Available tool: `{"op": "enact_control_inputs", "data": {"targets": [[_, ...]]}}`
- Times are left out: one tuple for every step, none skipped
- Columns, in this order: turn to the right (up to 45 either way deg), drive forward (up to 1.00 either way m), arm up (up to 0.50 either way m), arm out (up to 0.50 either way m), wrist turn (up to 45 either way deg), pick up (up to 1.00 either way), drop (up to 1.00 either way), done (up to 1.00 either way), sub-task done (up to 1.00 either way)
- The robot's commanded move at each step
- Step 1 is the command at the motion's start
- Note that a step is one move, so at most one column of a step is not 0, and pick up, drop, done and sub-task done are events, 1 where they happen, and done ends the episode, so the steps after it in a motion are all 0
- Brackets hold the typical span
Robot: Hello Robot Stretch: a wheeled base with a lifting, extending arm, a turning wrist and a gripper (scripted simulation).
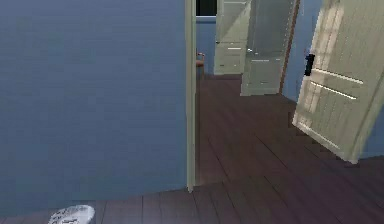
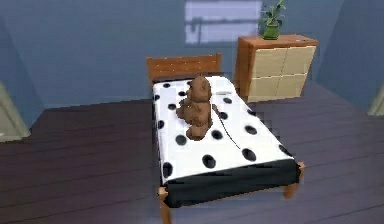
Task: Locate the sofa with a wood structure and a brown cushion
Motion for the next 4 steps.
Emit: {"op": "enact_control_inputs", "data": {"targets": [[27.0,0.0,0.0,0.0,0.0,0.0,0.0,0.0,0.0],[0.0,1.0,0.0,0.0,0.0,0.0,0.0,0.0,0.0],[3.0,0.0,0.0,0.0,0.0,0.0,0.0,0.0,0.0],[0.0,0.4,0.0,0.0,0.0,0.0,0.0,0.0,0.0]]}}
